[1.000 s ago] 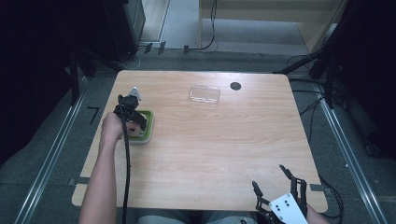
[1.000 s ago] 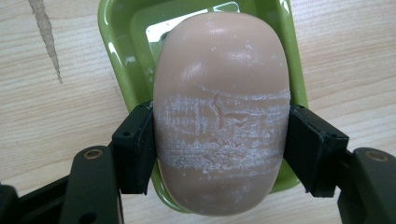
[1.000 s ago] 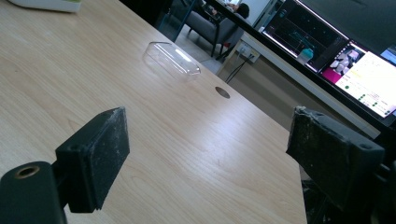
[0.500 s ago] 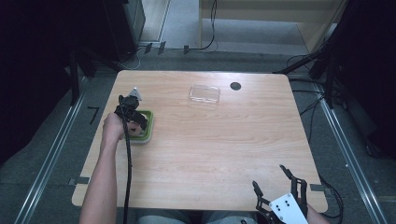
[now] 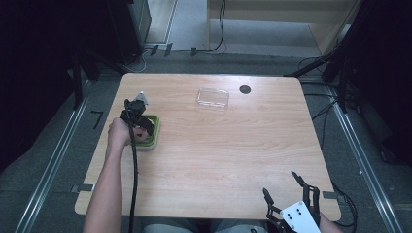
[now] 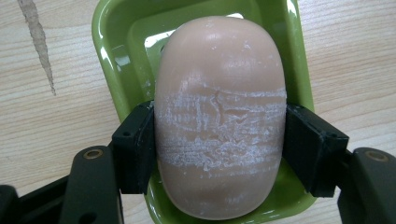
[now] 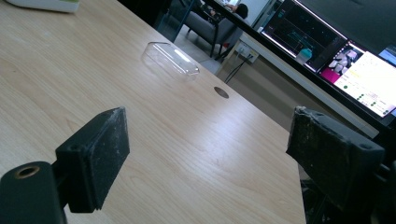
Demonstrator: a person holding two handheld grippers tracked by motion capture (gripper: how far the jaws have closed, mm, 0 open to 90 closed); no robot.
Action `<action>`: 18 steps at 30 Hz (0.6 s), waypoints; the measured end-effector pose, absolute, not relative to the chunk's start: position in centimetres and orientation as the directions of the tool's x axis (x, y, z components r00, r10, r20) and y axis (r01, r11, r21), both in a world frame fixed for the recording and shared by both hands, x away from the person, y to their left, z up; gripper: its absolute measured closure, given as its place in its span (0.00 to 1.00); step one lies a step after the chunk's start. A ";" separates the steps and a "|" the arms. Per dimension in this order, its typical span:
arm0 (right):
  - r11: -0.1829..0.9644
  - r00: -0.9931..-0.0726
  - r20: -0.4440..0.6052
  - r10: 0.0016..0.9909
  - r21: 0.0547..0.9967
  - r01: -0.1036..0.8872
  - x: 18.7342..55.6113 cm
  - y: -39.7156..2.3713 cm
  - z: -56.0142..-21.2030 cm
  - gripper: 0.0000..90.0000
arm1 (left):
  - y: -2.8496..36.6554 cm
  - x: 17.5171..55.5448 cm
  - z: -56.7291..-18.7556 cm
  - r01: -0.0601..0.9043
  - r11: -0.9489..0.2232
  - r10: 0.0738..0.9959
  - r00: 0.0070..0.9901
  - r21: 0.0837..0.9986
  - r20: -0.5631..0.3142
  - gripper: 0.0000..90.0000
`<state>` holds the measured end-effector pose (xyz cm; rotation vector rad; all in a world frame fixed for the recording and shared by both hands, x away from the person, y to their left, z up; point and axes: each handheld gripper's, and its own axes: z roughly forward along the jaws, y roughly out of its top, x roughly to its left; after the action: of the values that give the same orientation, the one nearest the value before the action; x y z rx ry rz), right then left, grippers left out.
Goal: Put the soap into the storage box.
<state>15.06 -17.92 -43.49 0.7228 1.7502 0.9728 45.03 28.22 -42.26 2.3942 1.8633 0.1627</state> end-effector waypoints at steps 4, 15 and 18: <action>0.505 -0.354 -0.461 0.813 0.863 0.036 15.1 -17.9 -43.5 0.15 | 28.2 45.1 -42.5 0.960 -0.238 0.971 0.237 0.149 0.022 0.37; 0.508 -0.353 -0.465 0.812 0.861 0.035 15.1 -18.0 -43.5 0.15 | 28.1 45.0 -42.3 0.958 -0.236 0.972 0.234 0.164 0.033 0.37; 0.507 -0.355 -0.464 0.812 0.861 0.034 15.1 -17.9 -43.5 0.15 | 28.3 45.0 -42.4 0.959 -0.232 0.973 0.232 0.165 0.022 0.36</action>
<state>15.11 -17.89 -43.51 0.7150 1.7502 0.9741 44.96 28.25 -42.43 2.3715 1.8697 0.1811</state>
